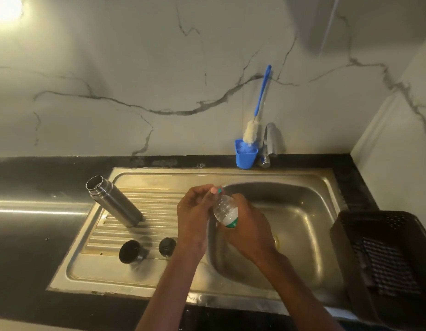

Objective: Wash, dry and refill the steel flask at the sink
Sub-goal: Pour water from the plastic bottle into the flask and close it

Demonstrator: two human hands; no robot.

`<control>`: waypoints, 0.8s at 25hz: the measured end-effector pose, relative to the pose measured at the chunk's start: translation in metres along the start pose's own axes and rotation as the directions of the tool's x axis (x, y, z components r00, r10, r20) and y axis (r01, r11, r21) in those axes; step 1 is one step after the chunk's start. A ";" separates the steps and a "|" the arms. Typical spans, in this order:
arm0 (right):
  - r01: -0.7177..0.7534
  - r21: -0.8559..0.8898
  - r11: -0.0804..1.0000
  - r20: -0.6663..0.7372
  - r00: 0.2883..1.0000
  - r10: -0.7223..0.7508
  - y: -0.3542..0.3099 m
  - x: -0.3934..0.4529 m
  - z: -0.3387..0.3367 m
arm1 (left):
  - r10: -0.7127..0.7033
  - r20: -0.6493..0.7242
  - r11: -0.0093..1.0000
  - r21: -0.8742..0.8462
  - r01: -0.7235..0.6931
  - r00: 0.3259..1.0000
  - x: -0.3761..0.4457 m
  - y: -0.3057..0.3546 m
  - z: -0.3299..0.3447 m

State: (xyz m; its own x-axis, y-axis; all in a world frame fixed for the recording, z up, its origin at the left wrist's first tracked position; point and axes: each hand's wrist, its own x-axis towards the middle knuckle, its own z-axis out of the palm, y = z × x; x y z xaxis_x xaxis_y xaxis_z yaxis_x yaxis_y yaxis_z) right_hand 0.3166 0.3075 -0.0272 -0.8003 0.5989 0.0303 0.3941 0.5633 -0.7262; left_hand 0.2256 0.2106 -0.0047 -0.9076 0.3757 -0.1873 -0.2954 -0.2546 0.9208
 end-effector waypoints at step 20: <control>-0.689 0.656 0.309 0.755 0.601 -0.262 -0.036 0.038 -0.005 | -0.128 0.283 0.991 0.061 0.115 0.951 0.042 0.055 -0.047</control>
State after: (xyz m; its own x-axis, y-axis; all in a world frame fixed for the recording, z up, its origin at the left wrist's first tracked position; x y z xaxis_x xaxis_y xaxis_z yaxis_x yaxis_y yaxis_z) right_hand 0.2746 0.3133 0.0036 -0.9254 -0.2176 -0.3101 0.3769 -0.6115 -0.6957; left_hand 0.1576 0.1703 0.0217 -0.7406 0.6418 -0.1991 -0.3796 -0.1551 0.9121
